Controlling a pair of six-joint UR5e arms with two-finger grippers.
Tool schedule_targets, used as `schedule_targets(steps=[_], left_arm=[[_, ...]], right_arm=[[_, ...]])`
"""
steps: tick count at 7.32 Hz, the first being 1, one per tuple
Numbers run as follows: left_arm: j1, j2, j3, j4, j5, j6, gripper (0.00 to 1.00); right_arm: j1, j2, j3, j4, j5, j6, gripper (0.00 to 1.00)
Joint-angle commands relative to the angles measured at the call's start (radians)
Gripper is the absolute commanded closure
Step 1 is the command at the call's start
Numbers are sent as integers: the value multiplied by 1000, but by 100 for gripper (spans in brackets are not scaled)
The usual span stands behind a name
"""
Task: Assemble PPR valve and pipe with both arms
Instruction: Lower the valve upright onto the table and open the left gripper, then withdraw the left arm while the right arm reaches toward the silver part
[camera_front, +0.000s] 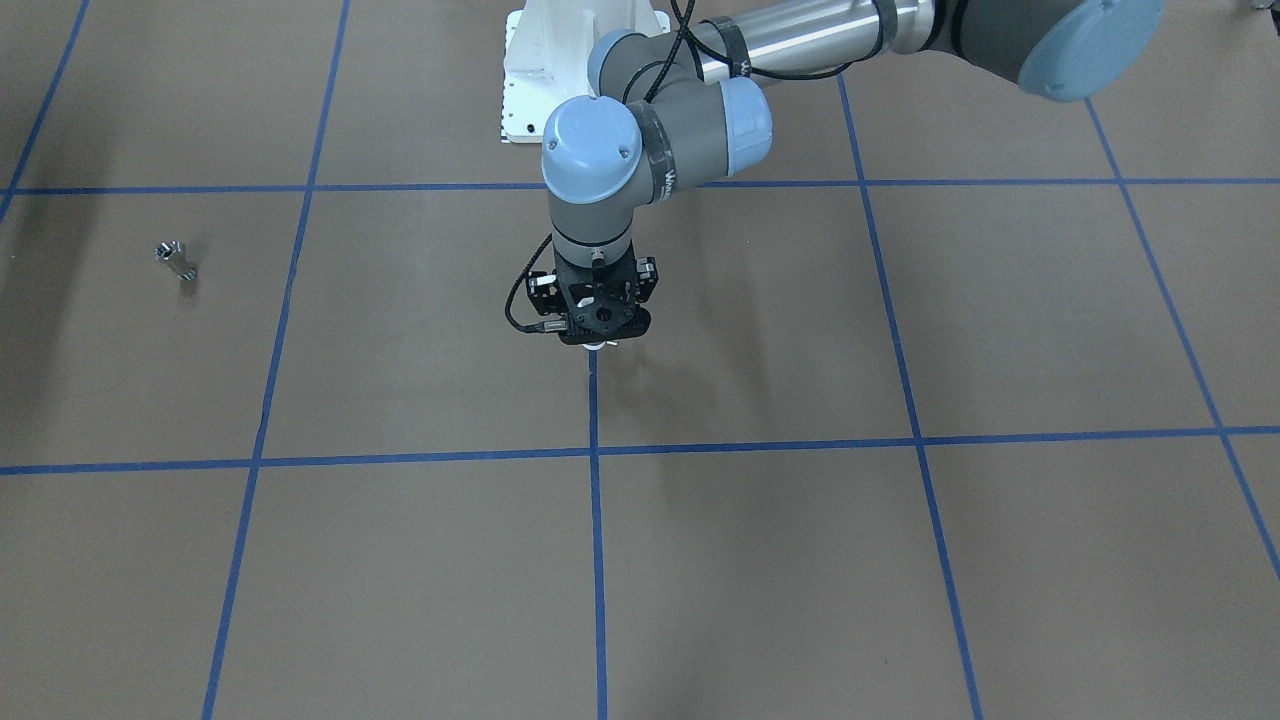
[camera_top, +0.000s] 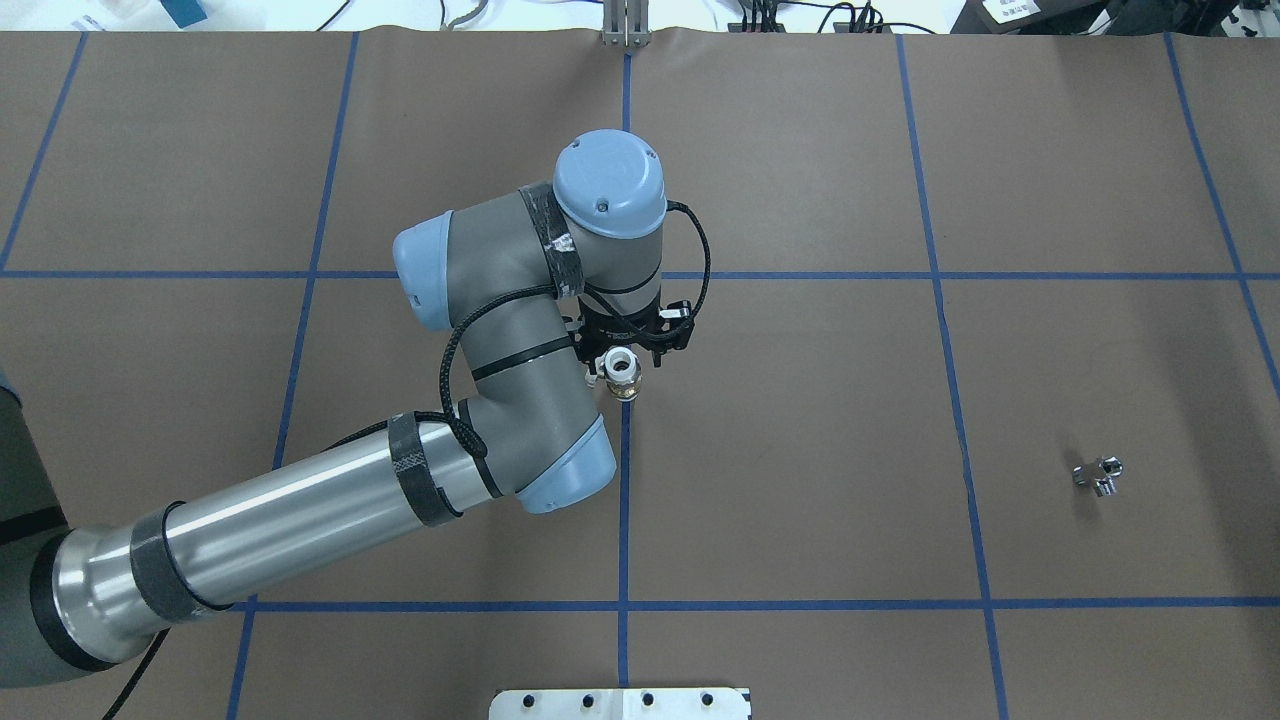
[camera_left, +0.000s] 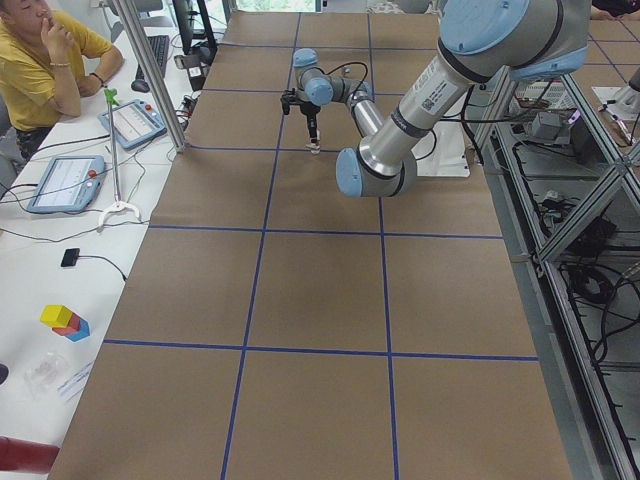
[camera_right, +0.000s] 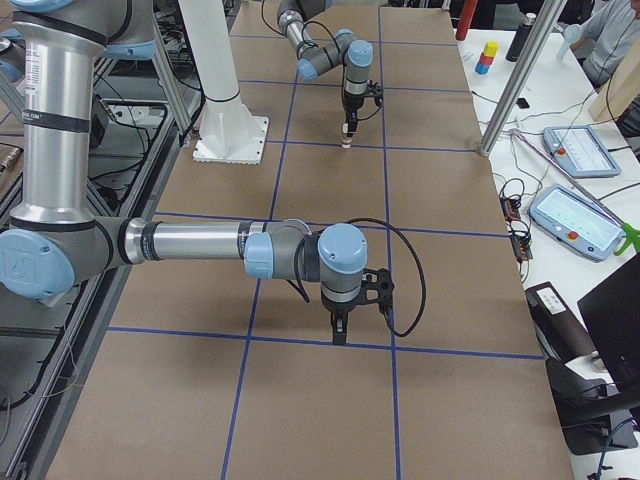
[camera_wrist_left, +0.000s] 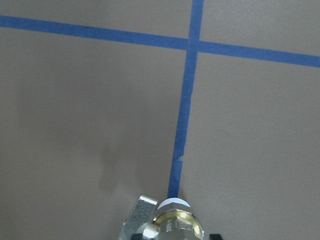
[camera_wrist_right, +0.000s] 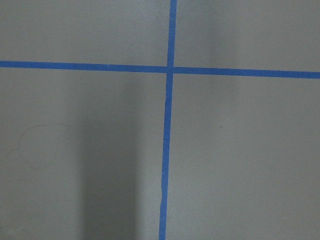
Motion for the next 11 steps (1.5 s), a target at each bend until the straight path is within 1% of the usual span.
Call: schedule_targets(steps=[1, 2, 3, 4, 5, 6, 7, 8, 9, 10, 11], left_arm=[[0, 0, -4, 2, -1, -3, 1], [-3, 0, -36, 3, -7, 0, 1], [-9, 20, -97, 14, -10, 0, 1], [-23, 49, -204, 90, -14, 9, 1], [-42, 115, -376, 215, -24, 110, 1], [-78, 217, -553, 307, -26, 216, 1], [-139, 332, -690, 358, -26, 353, 1], [-211, 439, -768, 380, -27, 511, 1], [-304, 551, -809, 380, -61, 698, 1], [-419, 638, -809, 379, -126, 900, 1], [-546, 731, -797, 376, -183, 1121, 1]], right_arm=[[0, 0, 0, 0, 0, 0, 0], [0, 0, 1, 2, 0, 0, 0], [0, 0, 1, 2, 0, 0, 0], [0, 0, 3, 2, 0, 0, 0], [0, 0, 10, 12, 2, 6, 0], [-8, -2, 30, 11, 3, 9, 0], [-12, -3, 38, 12, 21, 9, 0], [-12, -3, 53, 11, 70, 8, 0], [-18, -3, 72, 9, 77, 6, 0], [-26, -8, 95, 8, 72, 23, 0], [-58, -15, 148, 9, 72, 128, 0]])
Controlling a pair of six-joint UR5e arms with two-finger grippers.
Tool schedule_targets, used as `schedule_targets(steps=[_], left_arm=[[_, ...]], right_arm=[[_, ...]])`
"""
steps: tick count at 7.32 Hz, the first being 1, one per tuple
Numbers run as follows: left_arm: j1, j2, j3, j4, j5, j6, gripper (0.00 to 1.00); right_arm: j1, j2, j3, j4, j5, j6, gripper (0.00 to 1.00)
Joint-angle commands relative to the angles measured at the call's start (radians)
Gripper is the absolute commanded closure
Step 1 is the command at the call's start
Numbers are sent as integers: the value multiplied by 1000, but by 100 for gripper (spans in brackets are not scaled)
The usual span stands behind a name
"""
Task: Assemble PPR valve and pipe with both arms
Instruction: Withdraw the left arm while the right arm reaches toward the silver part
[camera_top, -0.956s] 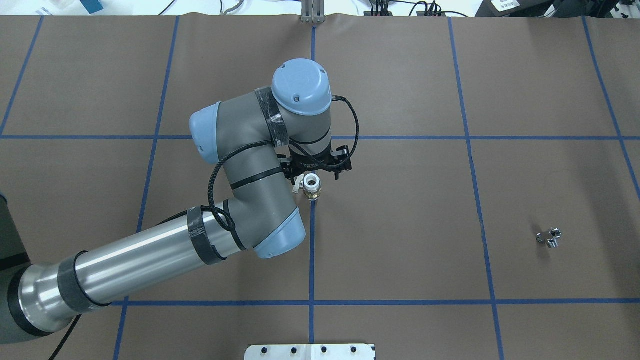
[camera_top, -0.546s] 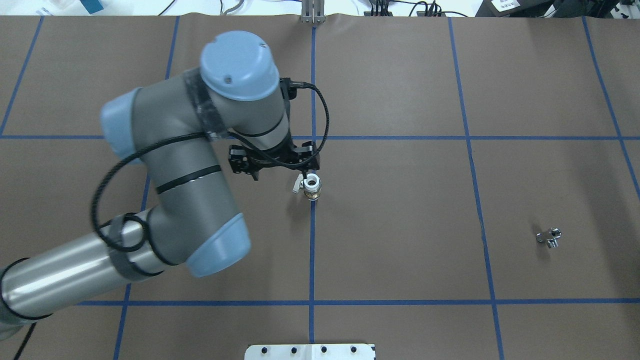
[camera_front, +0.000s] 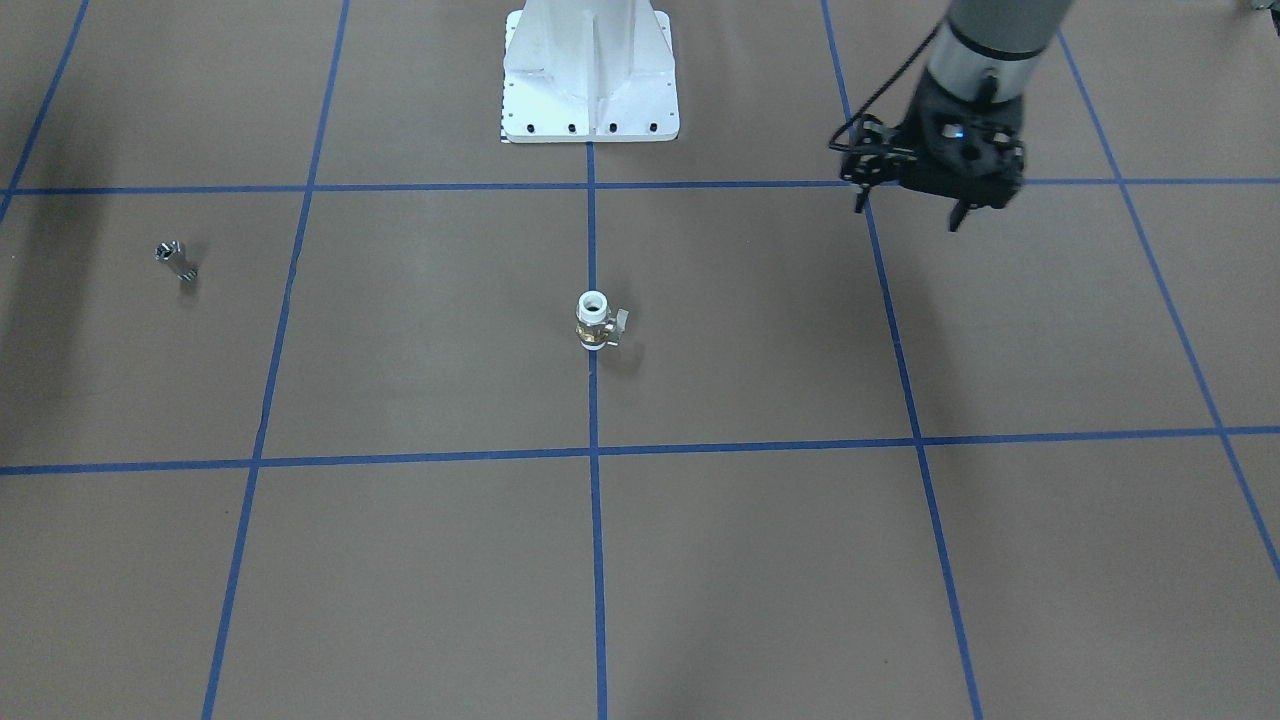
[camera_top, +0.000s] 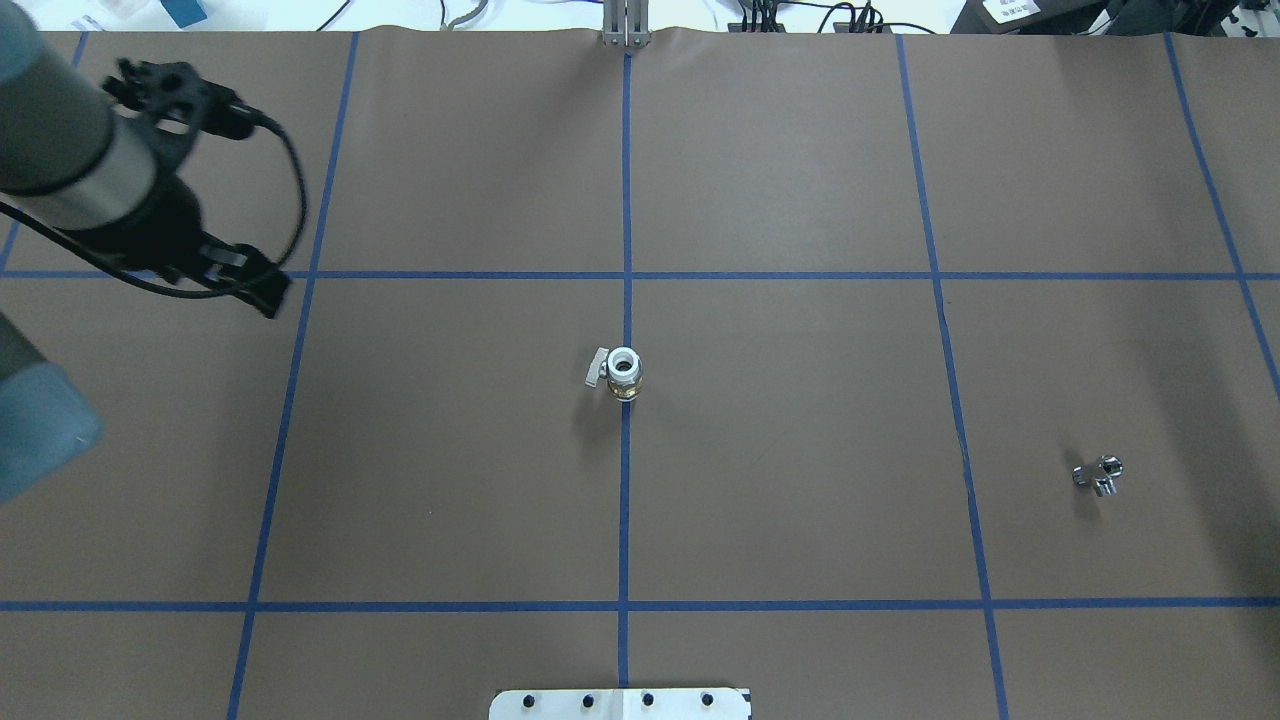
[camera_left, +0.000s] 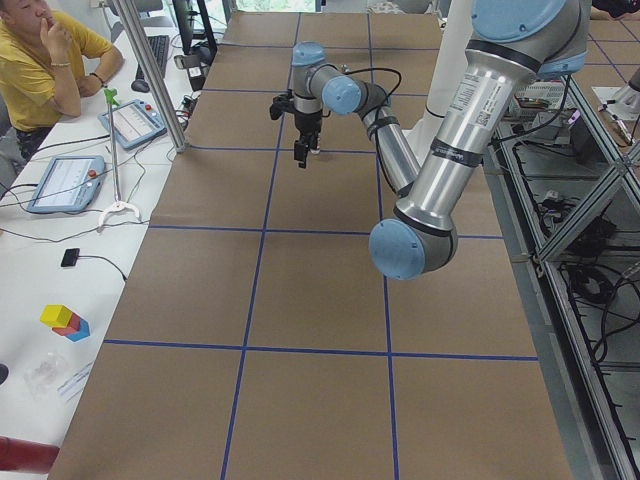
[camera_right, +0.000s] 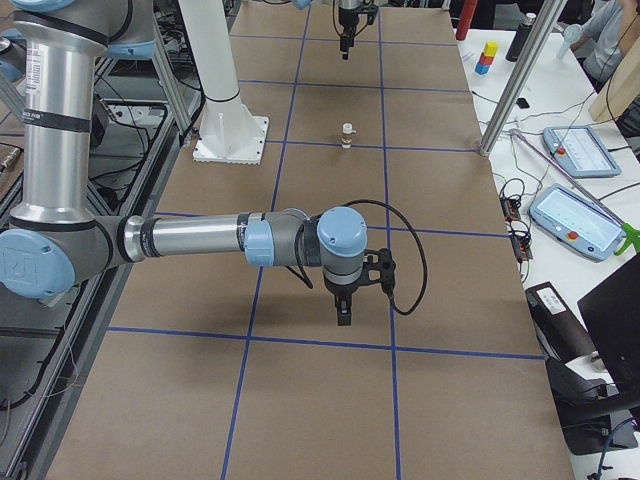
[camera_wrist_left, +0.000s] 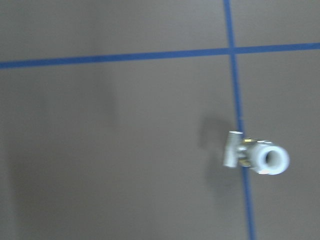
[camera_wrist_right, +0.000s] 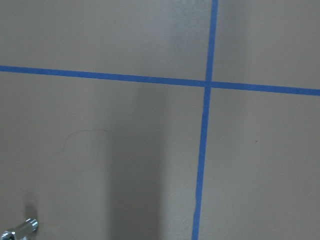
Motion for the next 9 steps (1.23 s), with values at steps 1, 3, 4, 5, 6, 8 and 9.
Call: schedule_targets(steps=[1, 3, 4, 5, 6, 8, 9], left_arm=[[-263, 192, 39, -10, -94, 459, 1], [-434, 234, 192, -26, -127, 805, 1], [-476, 237, 289, -74, -178, 914, 1], [-485, 281, 340, -155, -212, 931, 0], [-485, 300, 349, -189, -216, 925, 0], [-484, 299, 348, -189, -216, 923, 0], [-484, 299, 345, -189, -216, 920, 0]], right_arm=[[-69, -12, 106, -1, 0, 182, 0], [-174, -12, 189, 2, -23, 368, 0], [-242, -4, 199, 37, -40, 462, 0], [-347, -4, 194, 183, -107, 661, 0], [-447, -7, 179, 292, -170, 803, 0], [-608, -10, 151, 383, -283, 934, 0], [-662, -13, 133, 440, -311, 994, 0]])
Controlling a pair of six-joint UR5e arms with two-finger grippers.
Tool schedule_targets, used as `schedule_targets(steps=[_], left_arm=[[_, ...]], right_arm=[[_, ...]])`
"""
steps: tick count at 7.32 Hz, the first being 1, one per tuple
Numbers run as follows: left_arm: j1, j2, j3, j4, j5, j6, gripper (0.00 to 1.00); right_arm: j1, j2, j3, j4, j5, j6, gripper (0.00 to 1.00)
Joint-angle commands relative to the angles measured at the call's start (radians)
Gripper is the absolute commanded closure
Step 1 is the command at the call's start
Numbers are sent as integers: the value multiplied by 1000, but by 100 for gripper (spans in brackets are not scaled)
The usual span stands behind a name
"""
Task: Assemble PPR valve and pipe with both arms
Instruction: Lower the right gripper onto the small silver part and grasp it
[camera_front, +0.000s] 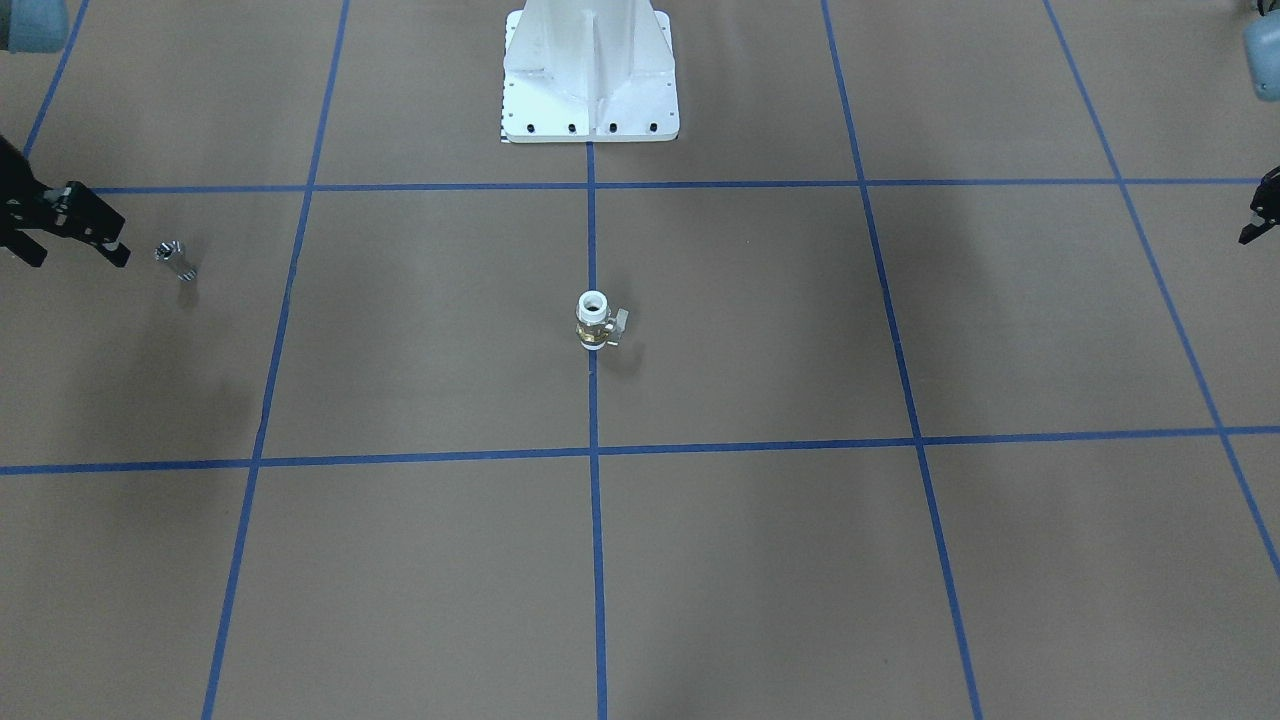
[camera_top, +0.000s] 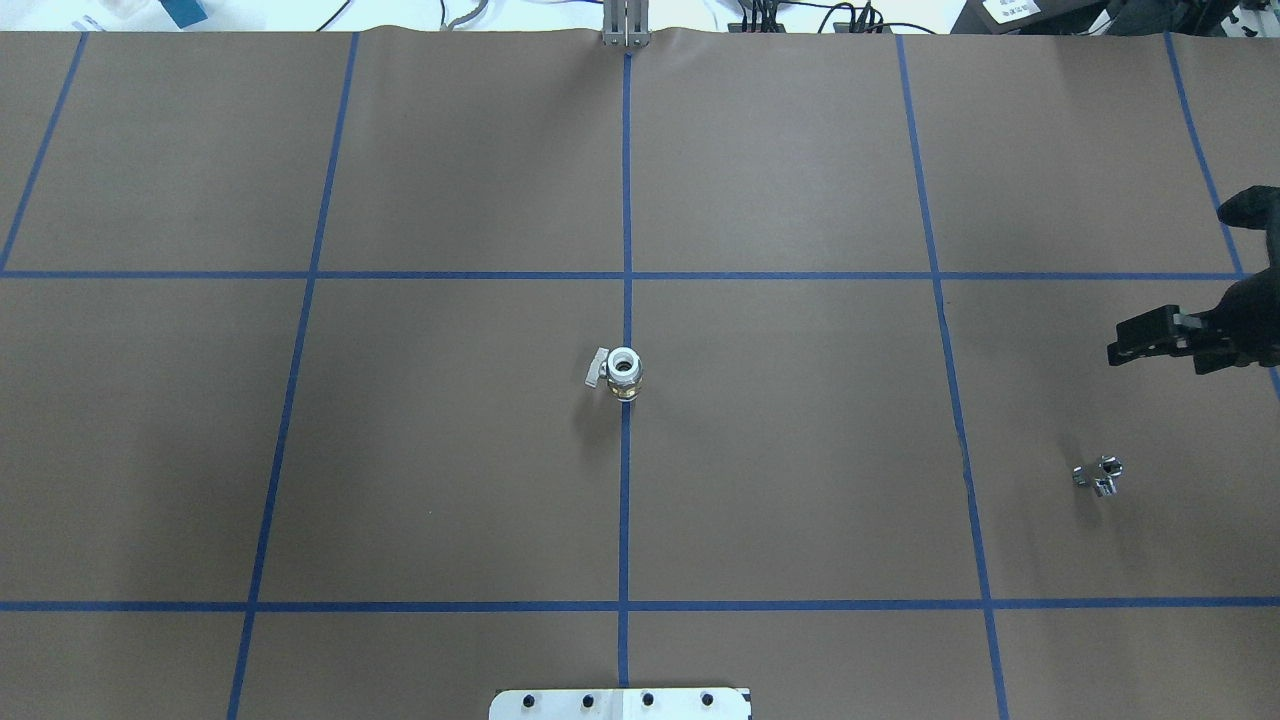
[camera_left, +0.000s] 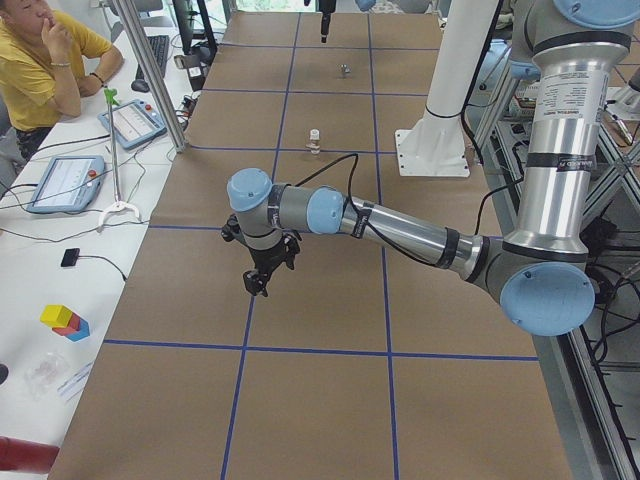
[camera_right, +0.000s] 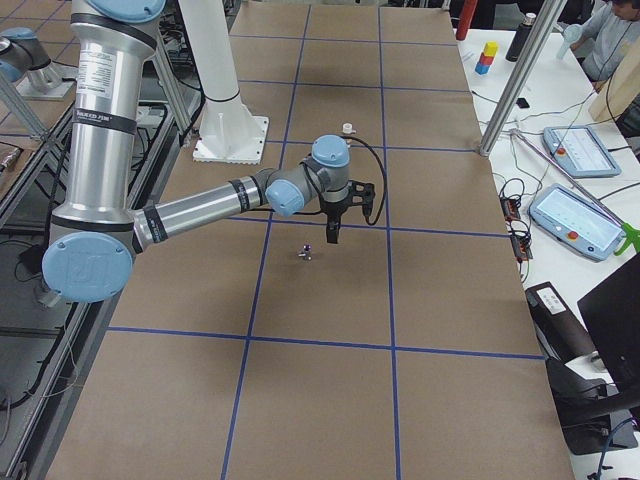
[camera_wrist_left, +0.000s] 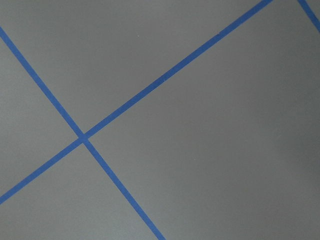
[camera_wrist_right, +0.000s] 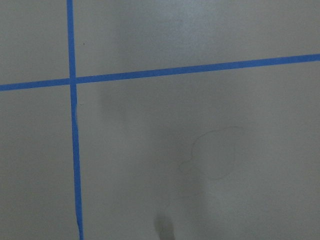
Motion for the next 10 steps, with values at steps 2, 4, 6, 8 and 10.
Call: schedule_targets(steps=[2, 4, 6, 8, 10], left_arm=[[-1, 1, -7, -3, -2, -19, 0], [-1, 0, -7, -3, -2, -22, 0], [-1, 0, -9, -6, -2, -30, 0], [-1, 0, -10, -6, -2, -30, 0], [-1, 0, -9, -6, -2, -30, 0]], right_arm=[[-166, -54, -38, 167, -108, 99, 0], [-193, -94, -38, 171, -131, 28, 0], [-228, -104, -59, 171, -157, 11, 0], [-246, -101, -68, 171, -154, 7, 3], [-254, -100, -85, 173, -152, 7, 27]])
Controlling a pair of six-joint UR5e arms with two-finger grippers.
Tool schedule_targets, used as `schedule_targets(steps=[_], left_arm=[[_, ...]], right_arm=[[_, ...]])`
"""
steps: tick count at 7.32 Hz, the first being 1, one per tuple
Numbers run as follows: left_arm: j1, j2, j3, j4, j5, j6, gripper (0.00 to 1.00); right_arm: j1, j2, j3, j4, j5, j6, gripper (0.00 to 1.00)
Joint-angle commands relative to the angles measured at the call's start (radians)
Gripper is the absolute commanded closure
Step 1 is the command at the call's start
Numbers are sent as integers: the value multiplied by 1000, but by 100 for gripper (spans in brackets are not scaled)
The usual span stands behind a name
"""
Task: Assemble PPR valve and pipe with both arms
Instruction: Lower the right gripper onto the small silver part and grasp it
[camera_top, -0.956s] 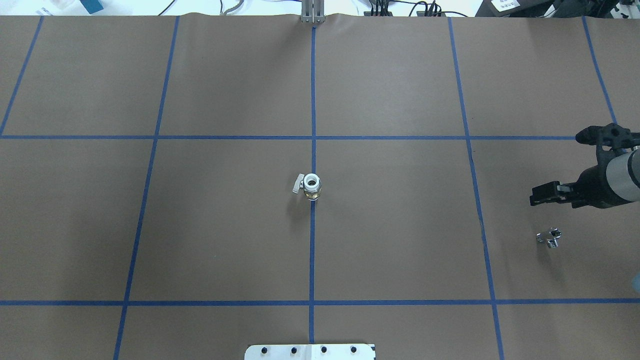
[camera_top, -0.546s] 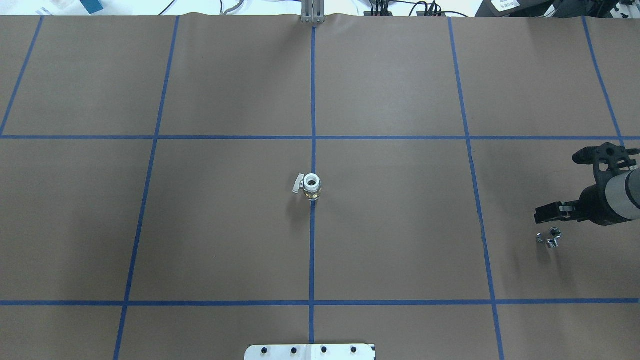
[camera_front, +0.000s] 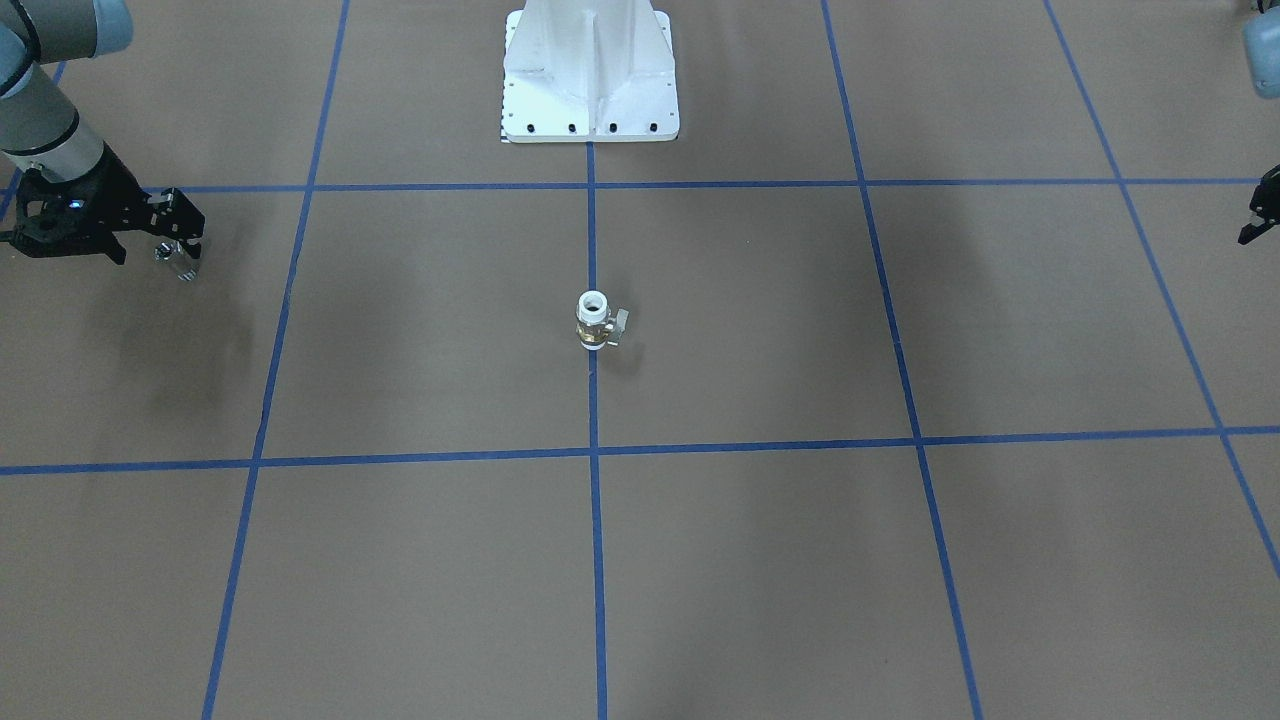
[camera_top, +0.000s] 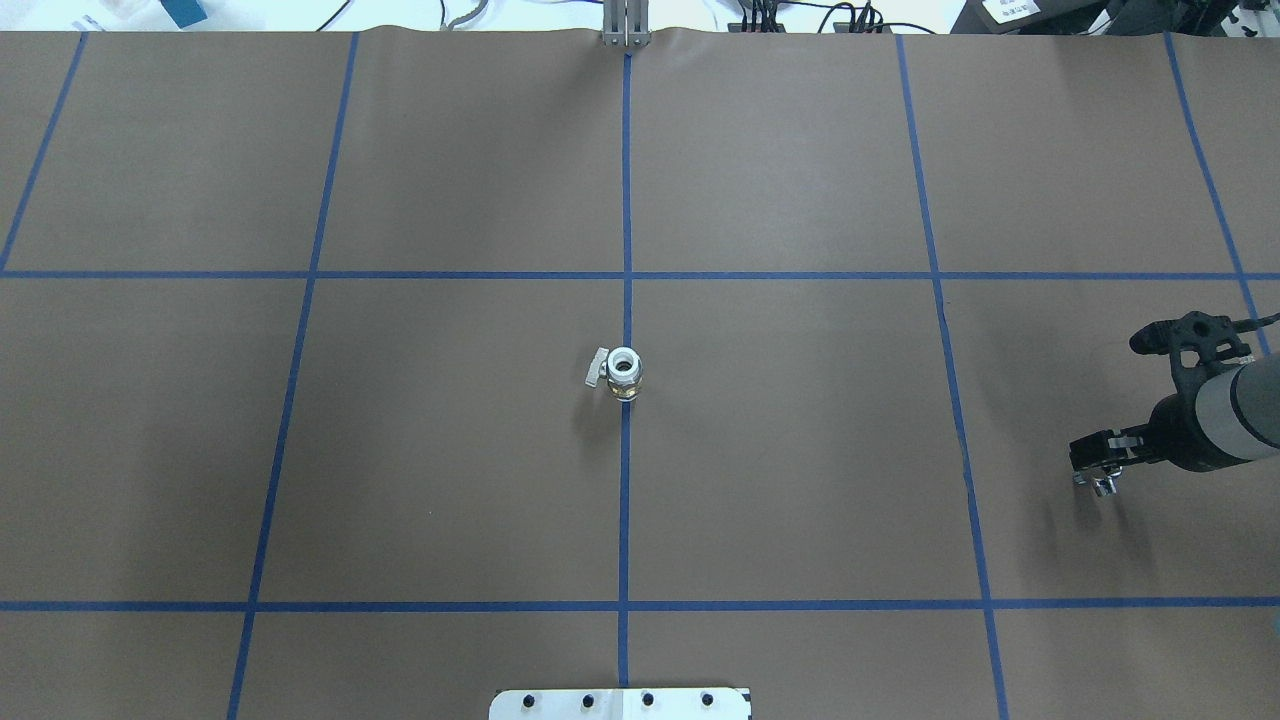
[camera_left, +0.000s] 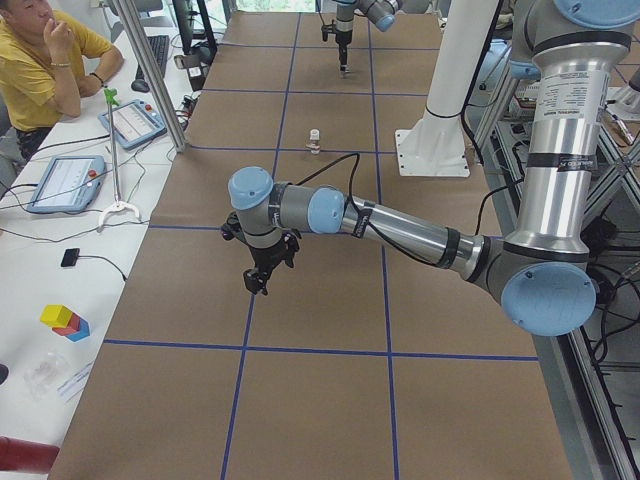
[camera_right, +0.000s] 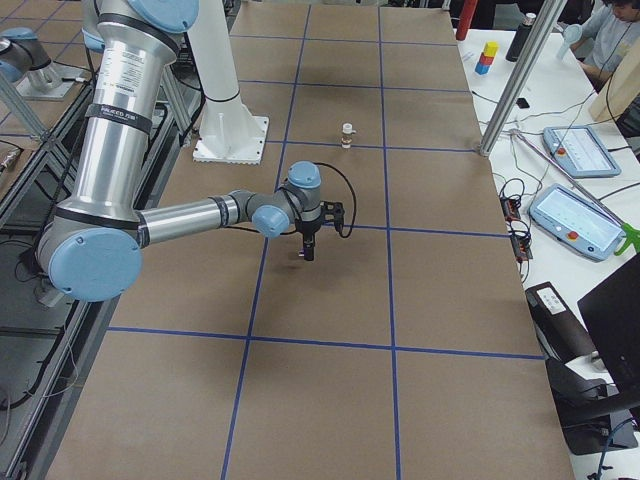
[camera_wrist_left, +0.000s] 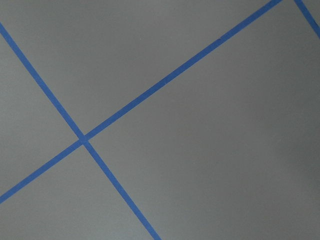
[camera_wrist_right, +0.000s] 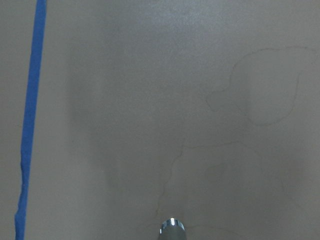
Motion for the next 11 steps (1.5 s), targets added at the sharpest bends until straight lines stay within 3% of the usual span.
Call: schedule_targets(steps=[1, 3, 6, 7, 8, 11], left_arm=[[2, 0, 1, 0, 0, 0, 0], [2, 0, 1, 0, 0, 0, 0], [2, 0, 2, 0, 0, 0, 0], [2, 0, 1, 0, 0, 0, 0], [2, 0, 1, 0, 0, 0, 0], [2, 0, 1, 0, 0, 0, 0]], right_arm=[[-7, 3, -12, 0, 3, 0, 34], [-10, 4, -15, 0, 9, 1, 46], [-11, 6, -14, 0, 21, 3, 51], [-10, 6, -12, 0, 35, 3, 68], [-10, 6, -11, 0, 40, 4, 96], [18, 12, 26, -11, 55, 1, 100]])
